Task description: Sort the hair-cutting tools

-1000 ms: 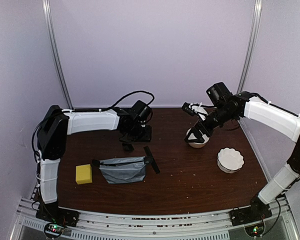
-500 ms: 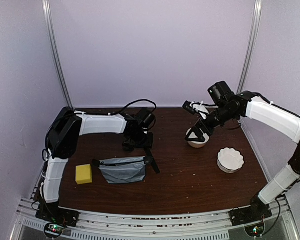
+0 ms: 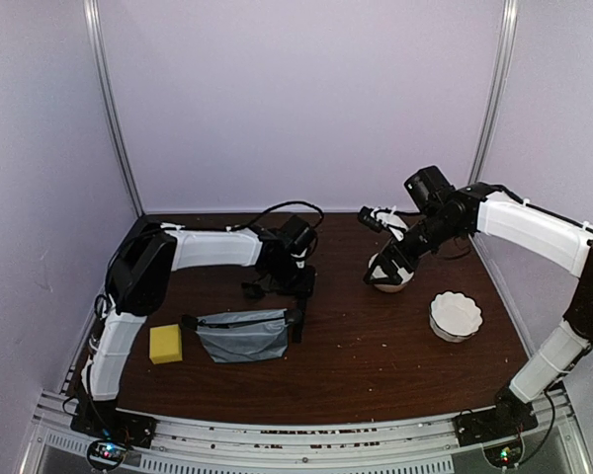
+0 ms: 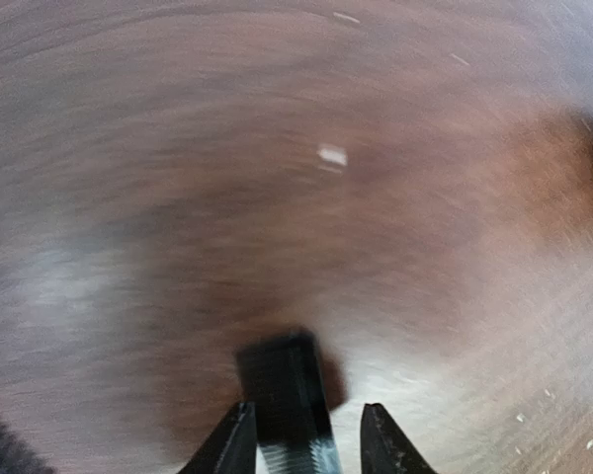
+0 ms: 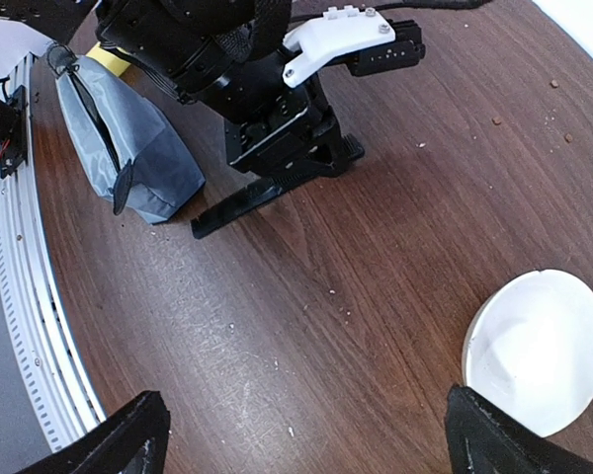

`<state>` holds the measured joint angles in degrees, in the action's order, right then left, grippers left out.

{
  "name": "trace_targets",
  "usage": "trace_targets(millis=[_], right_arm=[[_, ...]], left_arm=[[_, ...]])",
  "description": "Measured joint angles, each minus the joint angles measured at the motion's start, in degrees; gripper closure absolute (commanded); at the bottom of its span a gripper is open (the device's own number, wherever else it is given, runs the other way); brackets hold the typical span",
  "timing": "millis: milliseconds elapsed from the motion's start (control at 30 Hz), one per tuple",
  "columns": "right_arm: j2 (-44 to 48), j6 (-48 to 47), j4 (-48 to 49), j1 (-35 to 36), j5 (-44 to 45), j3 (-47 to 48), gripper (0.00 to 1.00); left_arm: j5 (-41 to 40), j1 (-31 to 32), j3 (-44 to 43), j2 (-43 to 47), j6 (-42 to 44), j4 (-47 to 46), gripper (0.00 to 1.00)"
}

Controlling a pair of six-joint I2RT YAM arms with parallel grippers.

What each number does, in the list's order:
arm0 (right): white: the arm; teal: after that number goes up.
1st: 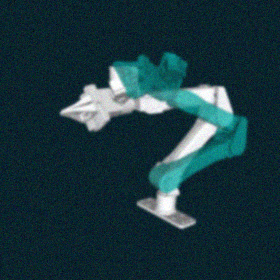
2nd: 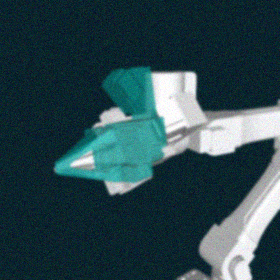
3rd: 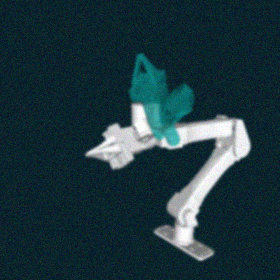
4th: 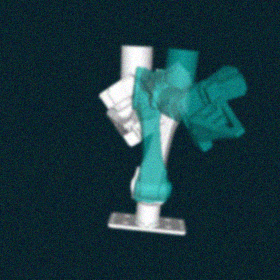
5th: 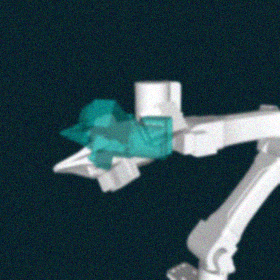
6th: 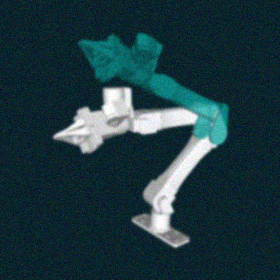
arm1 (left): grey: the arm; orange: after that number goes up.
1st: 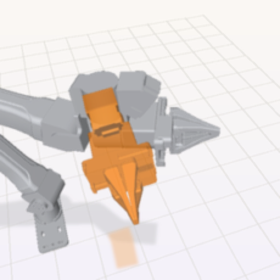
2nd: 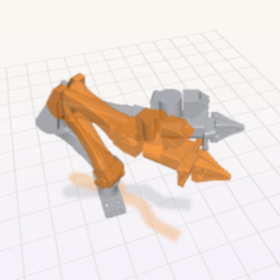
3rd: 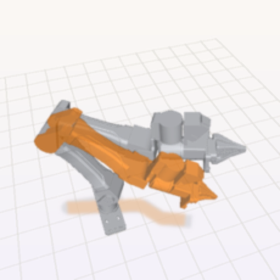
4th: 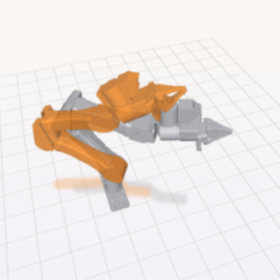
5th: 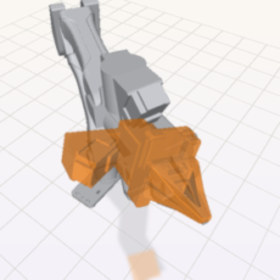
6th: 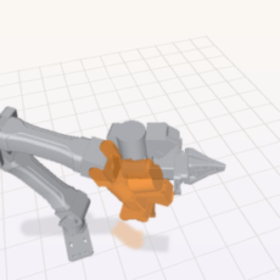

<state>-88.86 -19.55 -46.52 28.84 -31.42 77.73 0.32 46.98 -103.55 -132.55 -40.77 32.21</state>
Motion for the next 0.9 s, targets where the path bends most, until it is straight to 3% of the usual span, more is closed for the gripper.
trace_targets(millis=[233, 533, 900], right_arm=[[-2.1, -0.26, -0.52, 0.0, -0.26, 0.0, 0.0], [-3.87, -0.74, -0.96, 0.0, -0.31, 0.83, 0.0], [-4.72, -1.75, -2.69, -0.02, -0.37, 1.42, 0.0]], left_arm=[[3.15, 4.31, -0.59, -0.42, 4.59, 1.25, 0.68], [3.8, 6.75, 8.85, 5.38, 9.44, -0.26, 0.69], [5.95, 11.41, 10.88, 6.21, 15.93, -2.58, 0.69]])
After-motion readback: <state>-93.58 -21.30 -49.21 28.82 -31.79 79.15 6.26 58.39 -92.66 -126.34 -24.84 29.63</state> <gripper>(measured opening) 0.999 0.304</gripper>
